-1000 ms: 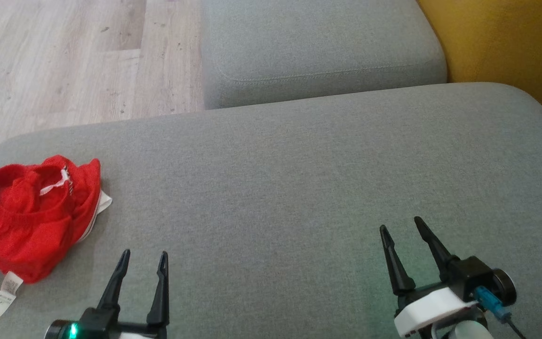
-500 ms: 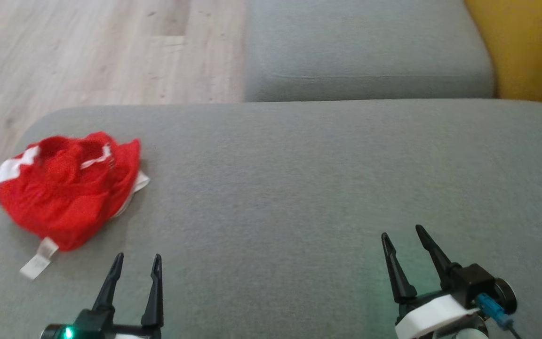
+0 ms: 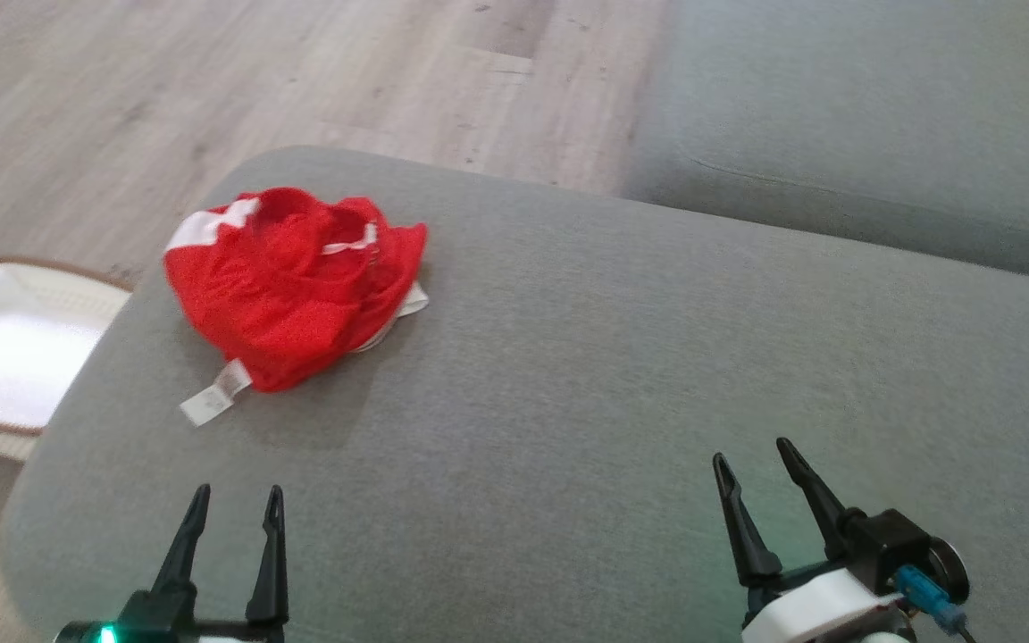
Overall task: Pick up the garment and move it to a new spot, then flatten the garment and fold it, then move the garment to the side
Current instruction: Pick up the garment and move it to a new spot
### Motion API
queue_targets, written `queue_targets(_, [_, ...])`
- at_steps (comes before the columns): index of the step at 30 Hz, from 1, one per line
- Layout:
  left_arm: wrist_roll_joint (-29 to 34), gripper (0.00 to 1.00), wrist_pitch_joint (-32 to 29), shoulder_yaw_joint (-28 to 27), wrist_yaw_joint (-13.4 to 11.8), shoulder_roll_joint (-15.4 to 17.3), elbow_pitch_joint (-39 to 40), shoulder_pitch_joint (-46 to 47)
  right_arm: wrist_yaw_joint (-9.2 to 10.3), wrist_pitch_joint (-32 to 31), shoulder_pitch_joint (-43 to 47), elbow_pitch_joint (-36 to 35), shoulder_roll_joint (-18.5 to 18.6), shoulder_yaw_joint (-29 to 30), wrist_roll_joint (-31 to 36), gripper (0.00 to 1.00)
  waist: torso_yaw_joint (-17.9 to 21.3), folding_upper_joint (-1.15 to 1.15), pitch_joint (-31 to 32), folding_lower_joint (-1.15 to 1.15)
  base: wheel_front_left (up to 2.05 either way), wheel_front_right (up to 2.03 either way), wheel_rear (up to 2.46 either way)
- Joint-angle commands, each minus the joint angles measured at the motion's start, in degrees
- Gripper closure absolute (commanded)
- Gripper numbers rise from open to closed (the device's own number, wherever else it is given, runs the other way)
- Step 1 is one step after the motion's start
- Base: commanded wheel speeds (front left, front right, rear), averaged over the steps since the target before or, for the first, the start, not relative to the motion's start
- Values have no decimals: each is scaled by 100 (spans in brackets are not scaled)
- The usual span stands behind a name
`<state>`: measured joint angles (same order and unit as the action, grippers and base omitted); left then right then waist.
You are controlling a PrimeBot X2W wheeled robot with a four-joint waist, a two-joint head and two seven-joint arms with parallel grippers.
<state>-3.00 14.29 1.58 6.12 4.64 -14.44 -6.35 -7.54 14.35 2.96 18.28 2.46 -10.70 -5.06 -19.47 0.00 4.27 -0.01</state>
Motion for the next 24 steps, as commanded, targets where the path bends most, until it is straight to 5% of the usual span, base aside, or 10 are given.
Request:
queue_targets(1, [18,0,71,-220,18,40,184,121,5,65,-165,-153,42,-122,-37,0,-215,0,35,1,0,0,0])
queue_targets(13, [15,0,71,-278,46,95,195,172,5,65,-127,-96,42,-62,51,0,-545,0,-46,1,0,0,0])
queue_targets(24, [127,0,-238,-1,122,1055,829,2126,5,65,-425,-136,42,202,667,0,-311,0,-931,1,0,0,0])
